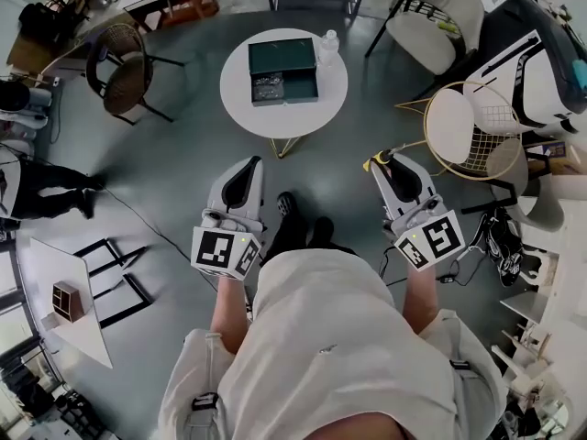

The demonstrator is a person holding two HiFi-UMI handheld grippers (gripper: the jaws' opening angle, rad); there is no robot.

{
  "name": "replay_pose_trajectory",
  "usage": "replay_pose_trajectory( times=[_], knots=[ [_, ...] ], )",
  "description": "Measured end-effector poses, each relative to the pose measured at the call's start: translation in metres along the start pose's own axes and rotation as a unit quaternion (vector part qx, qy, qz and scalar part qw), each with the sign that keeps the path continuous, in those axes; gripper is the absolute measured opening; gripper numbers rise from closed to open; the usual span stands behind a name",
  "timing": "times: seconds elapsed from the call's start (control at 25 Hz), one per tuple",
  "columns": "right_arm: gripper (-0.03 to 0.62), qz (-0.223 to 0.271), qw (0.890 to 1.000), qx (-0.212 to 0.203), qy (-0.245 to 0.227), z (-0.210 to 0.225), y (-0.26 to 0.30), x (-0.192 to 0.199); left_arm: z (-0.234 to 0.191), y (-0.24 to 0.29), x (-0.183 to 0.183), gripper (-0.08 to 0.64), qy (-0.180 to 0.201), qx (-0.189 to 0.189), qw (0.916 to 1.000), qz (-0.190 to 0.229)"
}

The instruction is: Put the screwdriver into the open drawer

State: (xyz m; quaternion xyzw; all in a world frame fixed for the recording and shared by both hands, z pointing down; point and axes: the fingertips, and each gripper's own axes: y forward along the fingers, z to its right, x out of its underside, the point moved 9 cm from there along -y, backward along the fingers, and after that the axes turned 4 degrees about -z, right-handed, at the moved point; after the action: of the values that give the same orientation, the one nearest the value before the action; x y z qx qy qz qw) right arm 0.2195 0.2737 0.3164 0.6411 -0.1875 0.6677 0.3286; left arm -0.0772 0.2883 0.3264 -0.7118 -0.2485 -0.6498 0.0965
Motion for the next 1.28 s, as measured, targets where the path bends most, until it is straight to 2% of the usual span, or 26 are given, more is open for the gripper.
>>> replay_pose_trajectory(
  times=[0.52,0.76,1.0,1.28],
  knots=[
    [0.078,0.003,0.999,0.038,0.008,0.003,0.071,-0.022,-0.074,0.038,-0.028,0.011,-0.001,0.033,0.9994,0.007],
    [0.078,-0.001,0.999,0.049,0.019,-0.007,0.099,-0.018,-0.105,0.045,-0.027,0.011,-0.003,0.043,0.9991,-0.007],
    [0.078,-0.018,0.998,0.058,0.025,-0.010,0.109,-0.012,-0.119,0.054,-0.021,0.011,-0.013,0.053,0.9983,-0.021],
    [0.078,-0.022,0.997,0.061,0.031,0.007,0.115,-0.009,-0.120,0.078,-0.019,0.011,-0.010,0.065,0.9973,-0.033]
  ],
)
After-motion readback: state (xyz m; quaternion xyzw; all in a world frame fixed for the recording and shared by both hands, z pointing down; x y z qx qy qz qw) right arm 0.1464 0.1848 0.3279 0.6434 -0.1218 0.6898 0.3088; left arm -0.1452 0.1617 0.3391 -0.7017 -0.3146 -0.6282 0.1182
